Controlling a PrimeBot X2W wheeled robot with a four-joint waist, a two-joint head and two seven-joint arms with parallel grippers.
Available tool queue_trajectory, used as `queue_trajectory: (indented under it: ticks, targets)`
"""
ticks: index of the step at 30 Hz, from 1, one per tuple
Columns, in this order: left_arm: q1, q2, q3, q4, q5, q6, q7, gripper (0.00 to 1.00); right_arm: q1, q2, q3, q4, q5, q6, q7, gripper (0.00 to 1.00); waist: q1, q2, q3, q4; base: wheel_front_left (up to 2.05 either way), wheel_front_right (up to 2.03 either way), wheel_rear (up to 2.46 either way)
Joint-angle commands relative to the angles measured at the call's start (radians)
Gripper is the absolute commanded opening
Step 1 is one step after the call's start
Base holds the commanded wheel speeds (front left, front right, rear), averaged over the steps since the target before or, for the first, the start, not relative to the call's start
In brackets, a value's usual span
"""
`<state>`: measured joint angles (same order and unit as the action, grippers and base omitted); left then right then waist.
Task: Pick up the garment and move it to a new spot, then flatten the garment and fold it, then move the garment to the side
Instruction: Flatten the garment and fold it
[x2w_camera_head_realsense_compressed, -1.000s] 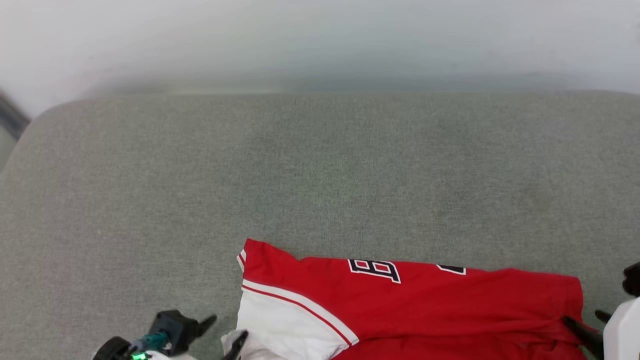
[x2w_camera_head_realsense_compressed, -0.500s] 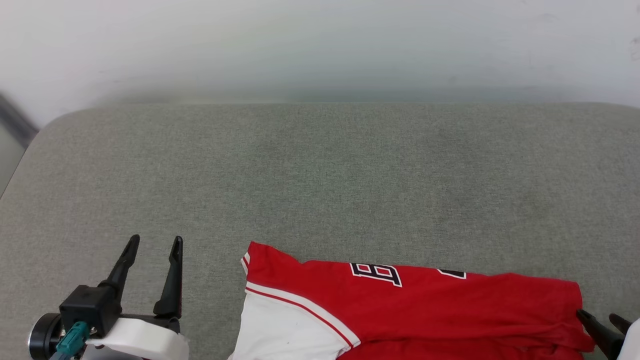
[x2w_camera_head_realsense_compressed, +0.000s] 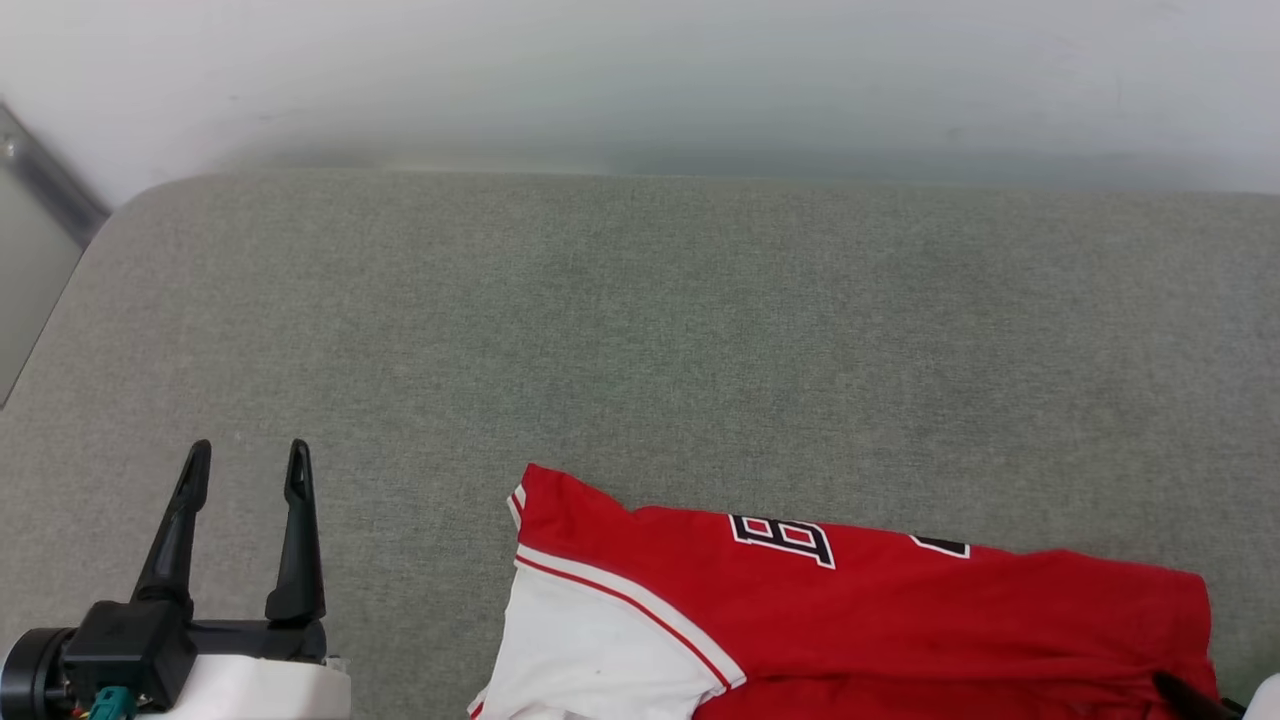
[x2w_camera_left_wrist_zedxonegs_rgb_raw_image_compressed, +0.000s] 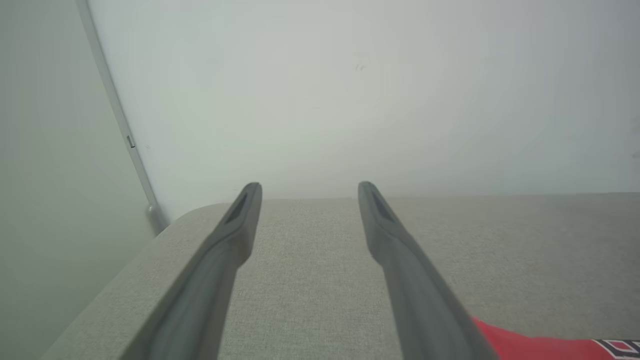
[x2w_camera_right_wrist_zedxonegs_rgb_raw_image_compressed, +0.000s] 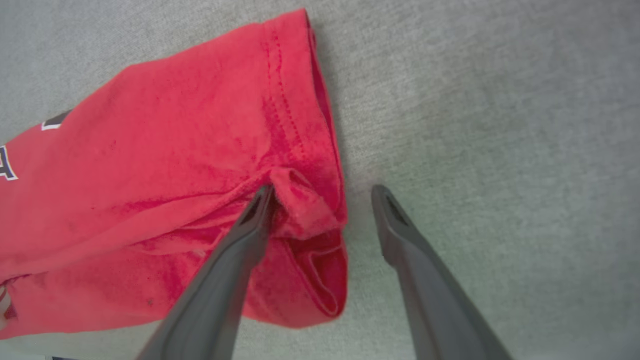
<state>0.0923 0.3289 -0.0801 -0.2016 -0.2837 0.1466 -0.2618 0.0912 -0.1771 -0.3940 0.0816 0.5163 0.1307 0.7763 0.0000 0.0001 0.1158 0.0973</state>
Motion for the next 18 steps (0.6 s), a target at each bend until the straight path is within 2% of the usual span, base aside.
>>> queue_trajectory:
  ticks: [1, 7, 18]
  targets:
    - [0.005, -0.015, 0.016, 0.003, 0.013, -0.018, -0.004, 1.0, -0.02, 0.0, 0.001, 0.016, -0.002, 0.0, 0.0, 1.0, 0.0, -0.0001, 0.01, 0.008, 0.0, 0.0, 0.0]
    - [-0.008, -0.075, 0.079, 0.015, 0.062, -0.099, -0.003, 1.0, -0.044, -0.012, 0.037, 0.111, 0.031, 0.0, 0.003, 1.0, 0.0, -0.0001, 0.038, 0.027, 0.0, 0.0, 0.0]
    - [-0.016, -0.151, 0.152, 0.046, 0.127, -0.2, -0.003, 1.0, -0.028, -0.009, 0.241, 0.172, 0.143, 0.006, -0.026, 1.0, 0.0, -0.0001, 0.033, 0.042, 0.0, 0.0, 0.0]
